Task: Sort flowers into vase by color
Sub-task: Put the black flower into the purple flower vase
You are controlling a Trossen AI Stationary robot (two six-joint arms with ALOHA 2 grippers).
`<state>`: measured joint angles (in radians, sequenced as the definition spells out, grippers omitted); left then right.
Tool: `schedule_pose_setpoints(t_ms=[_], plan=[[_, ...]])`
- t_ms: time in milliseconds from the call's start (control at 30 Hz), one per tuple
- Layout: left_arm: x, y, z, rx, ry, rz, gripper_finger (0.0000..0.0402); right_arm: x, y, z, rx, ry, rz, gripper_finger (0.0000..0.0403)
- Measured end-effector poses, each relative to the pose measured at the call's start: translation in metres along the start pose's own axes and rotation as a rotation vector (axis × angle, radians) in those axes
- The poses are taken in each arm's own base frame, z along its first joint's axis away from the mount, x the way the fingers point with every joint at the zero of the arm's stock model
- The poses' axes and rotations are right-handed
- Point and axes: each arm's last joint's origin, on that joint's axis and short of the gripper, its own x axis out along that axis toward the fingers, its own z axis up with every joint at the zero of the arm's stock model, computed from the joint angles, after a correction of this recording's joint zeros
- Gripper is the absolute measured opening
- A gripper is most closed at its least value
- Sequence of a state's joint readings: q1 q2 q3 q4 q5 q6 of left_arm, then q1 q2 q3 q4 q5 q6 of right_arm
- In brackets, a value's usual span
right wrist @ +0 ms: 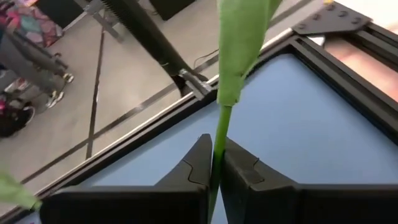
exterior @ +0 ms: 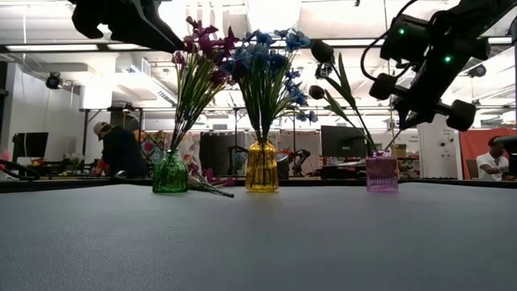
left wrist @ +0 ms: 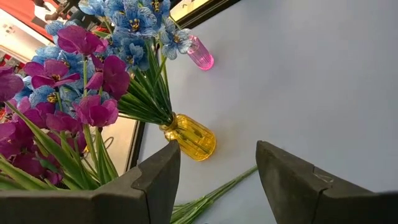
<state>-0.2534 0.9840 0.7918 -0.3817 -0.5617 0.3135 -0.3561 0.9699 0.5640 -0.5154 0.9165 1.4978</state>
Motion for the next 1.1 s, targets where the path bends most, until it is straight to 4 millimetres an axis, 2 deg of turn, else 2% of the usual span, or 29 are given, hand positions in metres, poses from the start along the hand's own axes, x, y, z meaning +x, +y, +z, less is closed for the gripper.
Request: schedule_pose_setpoints(t_ms=[433,1100], plan=[[0.000,0.000,0.000,0.000,0.000,0.000,0.0194,-0.005,0.012,-0.003,-0.189,-0.002,0.107,0.0013],[0.000,0.000,0.000,0.000,0.003,0.006,0.0194,-0.025,0.019,-0.014,-0.345,-0.065,0.213,0.0013]])
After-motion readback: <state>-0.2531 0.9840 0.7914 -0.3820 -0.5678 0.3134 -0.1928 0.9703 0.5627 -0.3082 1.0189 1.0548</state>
